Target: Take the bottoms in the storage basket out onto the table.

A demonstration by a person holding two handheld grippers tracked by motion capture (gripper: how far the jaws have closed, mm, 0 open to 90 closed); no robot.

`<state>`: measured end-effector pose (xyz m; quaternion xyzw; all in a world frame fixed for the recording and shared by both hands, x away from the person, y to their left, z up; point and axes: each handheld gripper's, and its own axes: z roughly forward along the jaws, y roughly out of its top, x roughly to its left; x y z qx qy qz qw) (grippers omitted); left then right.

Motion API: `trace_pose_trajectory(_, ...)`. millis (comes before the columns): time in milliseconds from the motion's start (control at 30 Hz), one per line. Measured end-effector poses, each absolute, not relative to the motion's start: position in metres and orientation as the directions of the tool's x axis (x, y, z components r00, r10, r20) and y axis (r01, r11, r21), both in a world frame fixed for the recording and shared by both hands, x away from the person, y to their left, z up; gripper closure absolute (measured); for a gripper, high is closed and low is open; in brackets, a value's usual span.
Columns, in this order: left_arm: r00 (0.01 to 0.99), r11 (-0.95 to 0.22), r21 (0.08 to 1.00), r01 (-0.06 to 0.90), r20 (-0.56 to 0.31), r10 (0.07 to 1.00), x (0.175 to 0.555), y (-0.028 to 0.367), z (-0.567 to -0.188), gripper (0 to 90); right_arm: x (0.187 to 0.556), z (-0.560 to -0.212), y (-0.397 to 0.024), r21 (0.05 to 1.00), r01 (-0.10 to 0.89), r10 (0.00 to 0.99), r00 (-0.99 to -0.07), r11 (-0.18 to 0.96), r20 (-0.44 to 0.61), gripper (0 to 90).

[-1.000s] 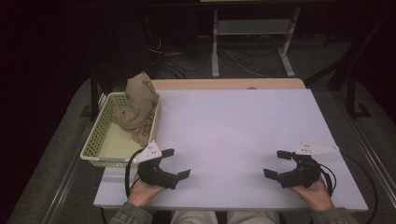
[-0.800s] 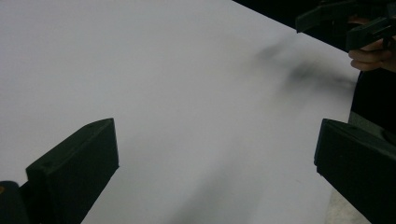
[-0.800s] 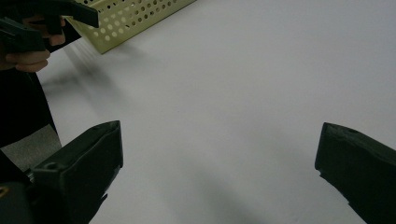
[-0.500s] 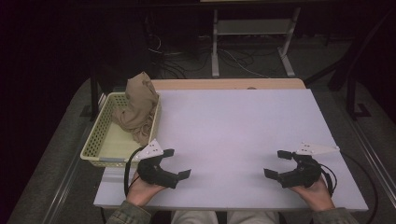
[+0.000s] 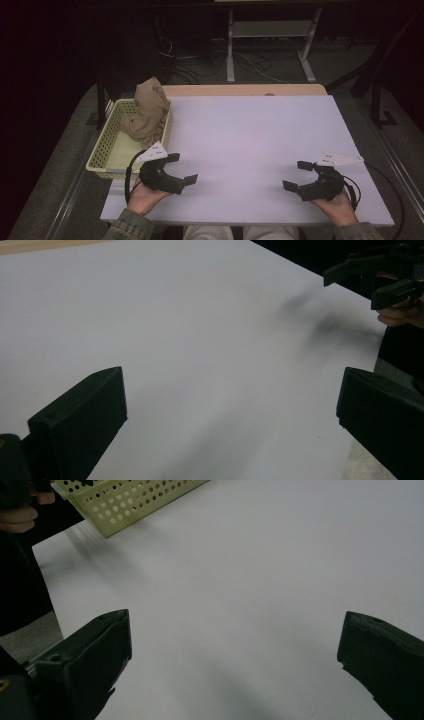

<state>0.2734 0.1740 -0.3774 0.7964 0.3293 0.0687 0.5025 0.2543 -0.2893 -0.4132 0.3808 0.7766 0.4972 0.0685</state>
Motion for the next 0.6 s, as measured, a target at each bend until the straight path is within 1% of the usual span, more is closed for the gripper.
trace_pose_trajectory(600, 0.741, -0.265, 0.834, 0.485, -0.231, 0.63, 0.288, 0.197, -0.361, 0.0, 0.254, -0.414, -0.288, 0.821, 0.524, 0.659, -0.703, 0.226, 0.267, 0.7)
